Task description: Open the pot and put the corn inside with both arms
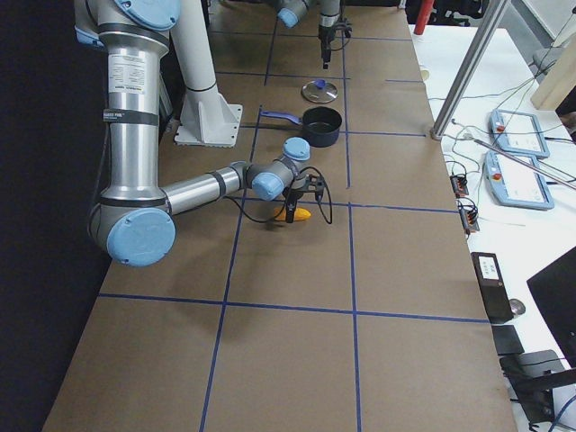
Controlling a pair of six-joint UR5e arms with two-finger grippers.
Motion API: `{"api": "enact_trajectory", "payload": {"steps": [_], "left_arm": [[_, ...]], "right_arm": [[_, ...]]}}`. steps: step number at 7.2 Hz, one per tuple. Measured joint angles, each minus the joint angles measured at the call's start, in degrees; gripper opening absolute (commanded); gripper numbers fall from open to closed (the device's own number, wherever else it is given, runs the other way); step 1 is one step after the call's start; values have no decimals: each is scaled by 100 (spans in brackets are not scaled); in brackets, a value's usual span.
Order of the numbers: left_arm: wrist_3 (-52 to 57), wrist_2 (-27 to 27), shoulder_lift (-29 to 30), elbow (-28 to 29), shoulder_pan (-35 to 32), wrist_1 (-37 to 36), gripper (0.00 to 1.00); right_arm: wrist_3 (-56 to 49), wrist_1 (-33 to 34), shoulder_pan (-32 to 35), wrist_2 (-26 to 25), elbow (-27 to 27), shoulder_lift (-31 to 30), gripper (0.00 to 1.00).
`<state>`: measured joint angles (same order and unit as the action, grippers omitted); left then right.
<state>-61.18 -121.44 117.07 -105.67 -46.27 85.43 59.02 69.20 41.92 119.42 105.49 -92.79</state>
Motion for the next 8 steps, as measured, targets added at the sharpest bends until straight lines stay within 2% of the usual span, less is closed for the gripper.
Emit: {"api": "enact_trajectory", "payload": {"steps": [1, 2, 3, 6, 8], "left_arm": [[-1, -2, -5, -25, -19, -2, 100], [-5, -2, -11, -75, -31, -44, 100], [-5, -2, -12, -146, -42, -129, 100], [39, -2, -14, -316, -134, -344, 100], [489, -2, -30, -482, -278, -697, 100]], "right_arm": [[18, 3, -12, 3, -6, -2, 23], [22, 5, -12, 9, -6, -5, 13], [18, 4, -9, 17, 7, -8, 7], [15, 45, 58, 77, 326, -3, 4], [27, 327, 242, 90, 679, 150, 4]]}}
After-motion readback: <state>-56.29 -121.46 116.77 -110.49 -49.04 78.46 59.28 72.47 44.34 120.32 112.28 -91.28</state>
